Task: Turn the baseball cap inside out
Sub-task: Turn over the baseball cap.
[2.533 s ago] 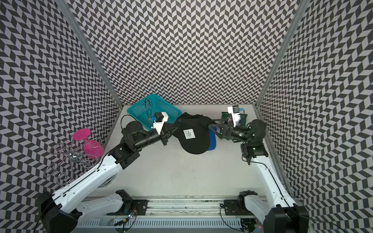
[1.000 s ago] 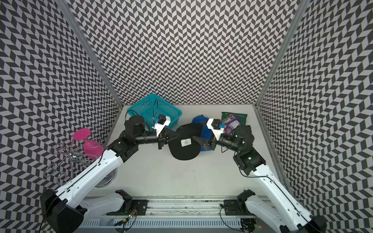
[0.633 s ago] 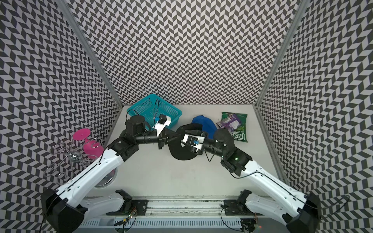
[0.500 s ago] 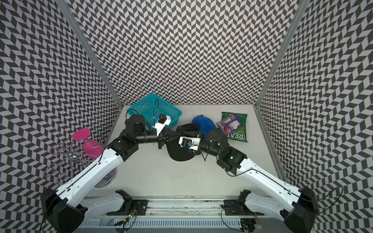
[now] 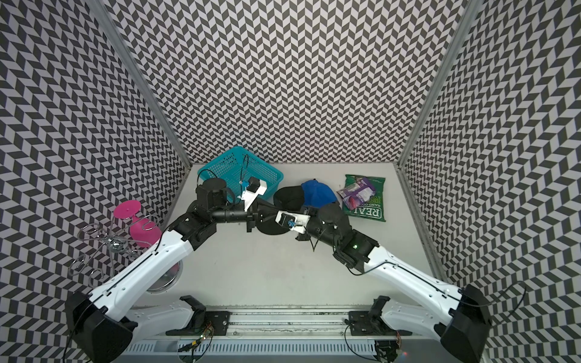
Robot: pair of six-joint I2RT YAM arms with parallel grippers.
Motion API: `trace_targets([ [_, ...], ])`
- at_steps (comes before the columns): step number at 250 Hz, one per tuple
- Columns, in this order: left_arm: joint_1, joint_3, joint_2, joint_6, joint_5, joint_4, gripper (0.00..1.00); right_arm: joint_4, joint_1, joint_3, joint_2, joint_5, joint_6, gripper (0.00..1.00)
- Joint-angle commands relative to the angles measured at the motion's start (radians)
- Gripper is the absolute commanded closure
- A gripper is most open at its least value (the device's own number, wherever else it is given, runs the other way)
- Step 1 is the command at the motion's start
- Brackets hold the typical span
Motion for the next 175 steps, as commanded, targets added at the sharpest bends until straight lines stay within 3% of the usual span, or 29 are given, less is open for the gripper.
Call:
trace_targets([
  [1, 0.008, 0.012, -0.068, -0.039, -0.273, 0.098, 0.3, 0.087, 0.005, -0.042, -0.02, 0.032, 0.219, 1.0],
  [18, 0.028, -0.036, -0.114, -0.109, -0.47, 0.145, 0.14, 0.121, 0.004, -0.043, -0.018, 0.079, 0.349, 1.0],
  [30, 0.06, -0.085, -0.15, -0.178, -0.523, 0.192, 0.09, 0.139, 0.001, -0.038, -0.013, 0.112, 0.453, 1.0],
  [68, 0.145, -0.26, -0.224, -0.393, -0.416, 0.344, 0.05, 0.232, -0.051, -0.03, 0.001, 0.09, 0.781, 1.0],
  [109, 0.168, -0.413, -0.277, -0.536, -0.362, 0.436, 0.02, 0.4, -0.22, -0.044, 0.025, -0.183, 1.135, 1.0],
  [133, 0.18, -0.481, -0.272, -0.62, -0.293, 0.547, 0.01, 0.447, -0.262, -0.023, 0.046, -0.281, 1.205, 1.0],
  [175, 0.182, -0.482, -0.181, -0.703, -0.171, 0.7, 0.01, 0.344, -0.273, 0.081, 0.08, -0.387, 1.18, 1.0],
])
